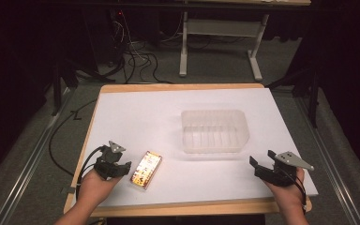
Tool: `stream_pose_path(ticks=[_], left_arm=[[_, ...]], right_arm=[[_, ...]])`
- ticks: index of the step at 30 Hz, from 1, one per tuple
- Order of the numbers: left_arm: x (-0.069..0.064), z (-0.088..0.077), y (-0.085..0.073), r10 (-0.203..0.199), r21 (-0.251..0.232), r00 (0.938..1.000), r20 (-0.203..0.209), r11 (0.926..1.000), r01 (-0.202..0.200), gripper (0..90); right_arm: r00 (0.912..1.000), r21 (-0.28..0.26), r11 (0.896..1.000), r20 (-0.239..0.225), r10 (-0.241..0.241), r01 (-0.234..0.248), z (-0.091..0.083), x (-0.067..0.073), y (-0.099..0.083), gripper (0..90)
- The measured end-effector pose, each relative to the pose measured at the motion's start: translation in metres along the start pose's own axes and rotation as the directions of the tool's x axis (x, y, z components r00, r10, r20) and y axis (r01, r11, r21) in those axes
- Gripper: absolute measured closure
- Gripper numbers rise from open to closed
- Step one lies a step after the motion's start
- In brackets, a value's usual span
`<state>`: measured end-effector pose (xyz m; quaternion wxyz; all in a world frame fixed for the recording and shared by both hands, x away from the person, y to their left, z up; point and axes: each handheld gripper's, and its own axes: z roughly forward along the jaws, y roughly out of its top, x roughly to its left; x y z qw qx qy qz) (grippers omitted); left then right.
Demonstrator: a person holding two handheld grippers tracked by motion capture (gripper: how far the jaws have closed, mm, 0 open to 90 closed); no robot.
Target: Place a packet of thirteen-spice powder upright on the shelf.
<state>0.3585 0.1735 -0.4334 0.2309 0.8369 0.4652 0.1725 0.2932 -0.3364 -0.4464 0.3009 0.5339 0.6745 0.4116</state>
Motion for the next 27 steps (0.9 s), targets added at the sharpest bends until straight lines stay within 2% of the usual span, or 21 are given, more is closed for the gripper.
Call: stream_pose_path(ticks=[2,3,5,10,12,13,18,19,20,23,26,27], left_arm=[[-0.002,-0.001,0.003,0.013,0.037,0.9999,0.002,0.9992,-0.013,35.2],[-0.003,-0.002,0.003,0.025,0.039,0.9997,-0.008,0.9989,-0.025,31.8],[-0.004,-0.003,0.004,0.036,0.042,0.9992,-0.014,0.9985,-0.036,30.0],[-0.008,-0.007,0.01,0.041,0.11,0.9986,0.032,0.9929,-0.044,21.3],[-0.008,-0.009,0.011,0.041,0.108,0.9985,0.036,0.9931,-0.044,20.7],[-0.009,-0.009,0.012,0.036,0.122,0.998,0.052,0.9917,-0.043,20.6],[-0.013,-0.008,0.016,0.033,0.165,0.9963,0.079,0.9852,-0.046,17.3],[-0.015,-0.008,0.018,0.023,0.183,0.9937,0.11,0.9823,-0.043,16.2],[-0.016,-0.008,0.019,0.012,0.184,0.9923,0.123,0.9823,-0.034,15.8],[-0.019,-0.01,0.022,0.013,0.179,0.99,0.141,0.9831,-0.039,15.4],[-0.026,-0.012,0.026,0.019,0.193,0.9841,0.177,0.9797,-0.053,15.2],[-0.026,-0.012,0.026,0.019,0.193,0.9841,0.177,0.9797,-0.053,14.5]], right_arm=[[0.9999,0.005,1.0,0.002,0.011,-0.011,0.0,0.0,0.0,23.0],[0.9999,0.005,1.0,0.003,0.013,-0.013,-0.001,0.0,0.0,23.1],[0.9999,0.003,1.0,0.006,0.013,-0.013,-0.002,-0.001,0.0,23.1],[0.9999,0.002,1.0,0.008,0.015,-0.015,-0.003,0.0,0.0,24.0],[0.9999,0.003,1.0,0.007,0.014,-0.014,-0.003,0.0,-0.001,24.2],[0.9999,0.002,1.0,0.007,0.01,-0.01,-0.002,0.001,-0.001,24.2],[1.0,-0.004,1.0,0.002,0.009,-0.009,-0.003,0.0,0.0,23.8],[0.9999,-0.006,1.0,0.003,0.012,-0.012,-0.003,0.0,0.0,23.8],[0.9999,-0.004,1.0,0.004,0.014,-0.013,-0.003,-0.001,-0.001,23.8],[0.9999,0.002,1.0,0.004,0.011,-0.011,-0.002,-0.001,-0.001,23.8],[0.9999,0.002,1.0,0.003,0.011,-0.011,-0.002,0.0,-0.001,23.8],[0.9999,0.002,1.0,0.003,0.011,-0.011,-0.002,0.0,-0.001,23.8]])
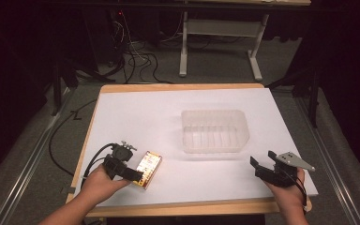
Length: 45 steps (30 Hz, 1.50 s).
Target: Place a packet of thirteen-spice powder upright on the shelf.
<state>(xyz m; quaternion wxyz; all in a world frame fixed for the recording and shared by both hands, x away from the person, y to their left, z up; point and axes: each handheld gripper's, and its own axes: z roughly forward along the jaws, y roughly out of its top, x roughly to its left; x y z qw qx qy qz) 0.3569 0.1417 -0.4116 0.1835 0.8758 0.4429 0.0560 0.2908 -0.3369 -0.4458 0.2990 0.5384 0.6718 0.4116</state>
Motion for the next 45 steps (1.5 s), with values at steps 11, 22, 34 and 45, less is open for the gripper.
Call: stream_pose_path(ticks=[11,22,34,45], left_arm=[[-0.019,0.014,0.011,0.001,0.09,0.9992,0.039,0.996,-0.005,6.5],[-0.025,0.039,0.015,0.034,0.189,0.9994,0.003,0.9813,-0.034,7.2],[-0.027,0.045,0.019,0.038,0.214,0.9993,-0.003,0.9761,-0.037,20.8],[-0.022,0.043,0.015,0.029,0.199,0.9996,0.003,0.9795,-0.029,30.5]], right_arm=[[1.0,-0.005,1.0,0.004,0.006,-0.006,-0.001,-0.002,0.001,23.9],[1.0,-0.011,1.0,0.006,0.003,-0.003,-0.002,-0.001,0.002,23.9],[1.0,-0.012,1.0,0.009,0.002,-0.002,-0.002,-0.002,0.002,24.0],[0.9999,-0.01,1.0,0.01,0.005,-0.005,-0.002,-0.002,0.002,24.1]])
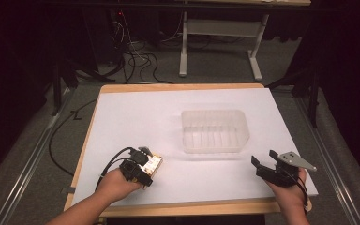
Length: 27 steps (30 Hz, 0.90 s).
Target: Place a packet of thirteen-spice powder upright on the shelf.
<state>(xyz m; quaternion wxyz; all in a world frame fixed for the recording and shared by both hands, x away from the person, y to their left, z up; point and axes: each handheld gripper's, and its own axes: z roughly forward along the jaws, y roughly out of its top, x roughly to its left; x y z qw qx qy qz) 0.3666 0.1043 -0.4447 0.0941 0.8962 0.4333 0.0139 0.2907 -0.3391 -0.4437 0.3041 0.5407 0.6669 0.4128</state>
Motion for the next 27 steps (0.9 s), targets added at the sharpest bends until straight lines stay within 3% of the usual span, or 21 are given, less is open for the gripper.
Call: stream_pose_path(ticks=[11,17,24,27], left_arm=[[0.005,-0.008,-0.009,0.009,-0.081,1.0,-0.003,0.9967,-0.009,32.5],[0.006,-0.012,-0.012,0.022,-0.107,0.9997,-0.009,0.9941,-0.022,32.7],[0.004,-0.012,-0.019,0.035,-0.165,0.9992,-0.021,0.9855,-0.038,32.8],[-0.002,-0.011,-0.023,0.056,-0.213,0.9982,-0.025,0.9752,-0.06,32.8]], right_arm=[[0.9998,-0.013,1.0,-0.007,-0.021,0.021,0.0,0.0,-0.001,24.9],[0.9998,-0.021,1.0,-0.009,-0.018,0.018,0.0,0.0,0.0,17.6],[0.9997,-0.007,1.0,0.001,-0.025,0.025,0.001,0.003,0.001,10.1],[0.9996,-0.008,1.0,0.005,-0.028,0.029,0.001,0.003,0.002,8.2]])
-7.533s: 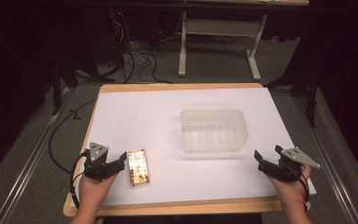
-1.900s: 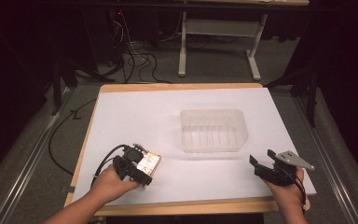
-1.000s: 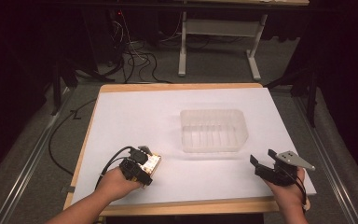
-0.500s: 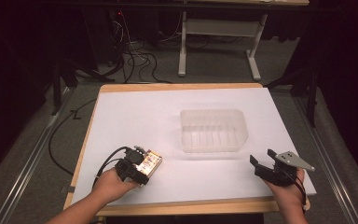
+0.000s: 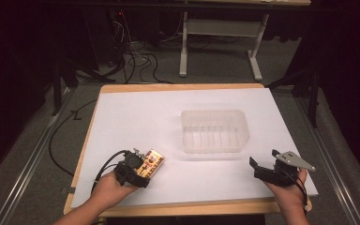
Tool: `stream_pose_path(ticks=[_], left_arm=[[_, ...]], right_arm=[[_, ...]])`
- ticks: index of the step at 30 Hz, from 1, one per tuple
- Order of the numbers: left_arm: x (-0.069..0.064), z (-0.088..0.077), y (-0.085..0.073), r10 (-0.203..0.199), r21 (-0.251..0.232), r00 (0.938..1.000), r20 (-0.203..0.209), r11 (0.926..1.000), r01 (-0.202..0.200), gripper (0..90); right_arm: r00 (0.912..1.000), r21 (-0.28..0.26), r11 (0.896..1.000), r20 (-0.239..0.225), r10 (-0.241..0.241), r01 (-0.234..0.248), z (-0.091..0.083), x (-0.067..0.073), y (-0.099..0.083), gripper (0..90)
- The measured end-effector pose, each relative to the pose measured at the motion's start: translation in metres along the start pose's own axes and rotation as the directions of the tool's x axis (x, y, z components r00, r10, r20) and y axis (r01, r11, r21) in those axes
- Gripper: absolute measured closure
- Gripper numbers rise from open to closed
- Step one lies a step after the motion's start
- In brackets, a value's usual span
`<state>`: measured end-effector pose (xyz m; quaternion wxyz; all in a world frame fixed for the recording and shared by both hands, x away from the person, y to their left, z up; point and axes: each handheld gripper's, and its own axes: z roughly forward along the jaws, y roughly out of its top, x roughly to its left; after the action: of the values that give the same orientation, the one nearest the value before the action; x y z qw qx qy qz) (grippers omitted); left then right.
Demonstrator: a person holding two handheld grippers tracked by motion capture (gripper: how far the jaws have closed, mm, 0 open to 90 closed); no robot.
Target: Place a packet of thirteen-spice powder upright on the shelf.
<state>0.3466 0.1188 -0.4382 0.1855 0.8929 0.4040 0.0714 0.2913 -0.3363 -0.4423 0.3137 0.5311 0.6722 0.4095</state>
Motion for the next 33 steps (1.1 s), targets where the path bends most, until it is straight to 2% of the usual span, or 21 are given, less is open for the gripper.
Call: stream_pose_path(ticks=[1,2,4,5,6,8,9,11,13,17,19,20,21,22,23,24,25,28,29,30,33], left_arm=[[0.0,0.0,0.0,0.0,0.0,1.0,0.0,1.0,0.0,32.8],[-0.002,-0.002,-0.001,0.003,-0.032,1.0,0.008,0.9995,-0.003,32.8],[-0.002,-0.003,-0.001,0.006,-0.046,1.0,0.008,0.9989,-0.006,32.8],[-0.004,-0.005,-0.002,0.013,-0.075,0.9999,0.012,0.9971,-0.012,32.8],[-0.004,-0.005,-0.002,0.013,-0.075,0.9999,0.012,0.9971,-0.012,32.9],[-0.005,-0.008,-0.004,0.023,-0.122,0.9997,0.013,0.9923,-0.021,32.9],[-0.005,-0.008,-0.004,0.023,-0.122,0.9997,0.013,0.9923,-0.021,32.9],[-0.005,-0.011,-0.006,0.032,-0.176,0.9994,0.015,0.984,-0.029,32.9],[-0.005,-0.012,-0.007,0.031,-0.189,0.9994,0.016,0.9816,-0.027,32.9],[-0.002,-0.017,-0.009,0.04,-0.277,0.9989,0.027,0.9605,-0.031,32.9],[-0.002,-0.019,-0.009,0.05,-0.318,0.9984,0.026,0.9472,-0.039,32.9],[-0.002,-0.019,-0.009,0.05,-0.318,0.9984,0.026,0.9472,-0.039,32.9],[-0.003,-0.02,-0.008,0.062,-0.352,0.9978,0.025,0.9345,-0.049,32.9],[-0.004,-0.021,-0.008,0.066,-0.371,0.9975,0.025,0.9274,-0.052,32.9],[-0.005,-0.021,-0.007,0.074,-0.385,0.997,0.024,0.9212,-0.059,32.9],[-0.005,-0.021,-0.007,0.074,-0.385,0.997,0.024,0.9212,-0.059,32.9],[-0.007,-0.022,-0.006,0.08,-0.42,0.9964,0.025,0.9054,-0.063,32.9],[-0.013,-0.023,-0.005,0.093,-0.467,0.9956,0.016,0.8812,-0.075,32.9],[-0.013,-0.023,-0.005,0.093,-0.467,0.9956,0.016,0.8812,-0.075,32.9],[-0.018,-0.022,-0.003,0.096,-0.492,0.9954,-0.005,0.8666,-0.086,32.8],[-0.023,-0.02,0.0,0.099,-0.508,0.995,-0.005,0.8565,-0.088,32.8]], right_arm=[[1.0,0.003,1.0,-0.001,0.001,-0.001,0.0,0.0,0.0,7.8],[1.0,0.009,1.0,-0.002,-0.001,0.001,0.001,0.0,0.0,7.1],[1.0,0.035,0.999,-0.005,-0.001,0.002,0.002,0.0,-0.001,6.0],[1.0,0.04,0.999,-0.004,-0.005,0.005,0.003,0.0,-0.001,5.9],[1.0,0.04,0.999,-0.004,-0.005,0.005,0.003,0.0,-0.001,5.9],[0.9999,0.044,0.999,-0.009,-0.011,0.011,0.004,0.001,-0.001,5.7],[0.9999,0.043,0.999,-0.008,-0.011,0.012,0.004,0.002,-0.001,5.7],[1.0,0.035,0.999,-0.004,-0.005,0.005,0.004,0.002,-0.001,7.8],[1.0,0.033,0.999,0.001,0.002,-0.002,0.004,0.002,-0.001,9.2],[0.9997,0.035,0.999,0.016,0.021,-0.021,0.004,0.0,0.0,14.5],[0.9997,0.037,0.999,0.018,0.017,-0.018,0.005,-0.001,0.0,14.0],[0.9997,0.037,0.999,0.018,0.017,-0.018,0.005,-0.001,0.0,14.0],[0.9997,0.043,0.999,0.02,0.012,-0.012,0.005,0.0,-0.001,13.6],[0.9998,0.043,0.999,0.018,0.012,-0.013,0.005,0.0,-0.001,13.2],[0.9998,0.04,0.999,0.014,0.013,-0.013,0.004,0.001,-0.001,12.2],[0.9998,0.04,0.999,0.014,0.013,-0.013,0.004,0.001,-0.001,12.2],[0.9999,0.033,0.999,0.007,0.01,-0.01,0.004,0.002,0.0,10.8],[0.9994,0.025,0.999,-0.021,0.025,-0.025,0.004,0.003,0.0,9.4],[0.9994,0.025,0.999,-0.021,0.025,-0.025,0.004,0.003,0.0,9.4],[0.9989,0.032,0.999,-0.044,0.015,-0.014,0.005,0.005,0.0,9.3],[0.9979,0.045,0.999,-0.064,0.004,-0.001,0.005,0.009,0.0,8.0]])
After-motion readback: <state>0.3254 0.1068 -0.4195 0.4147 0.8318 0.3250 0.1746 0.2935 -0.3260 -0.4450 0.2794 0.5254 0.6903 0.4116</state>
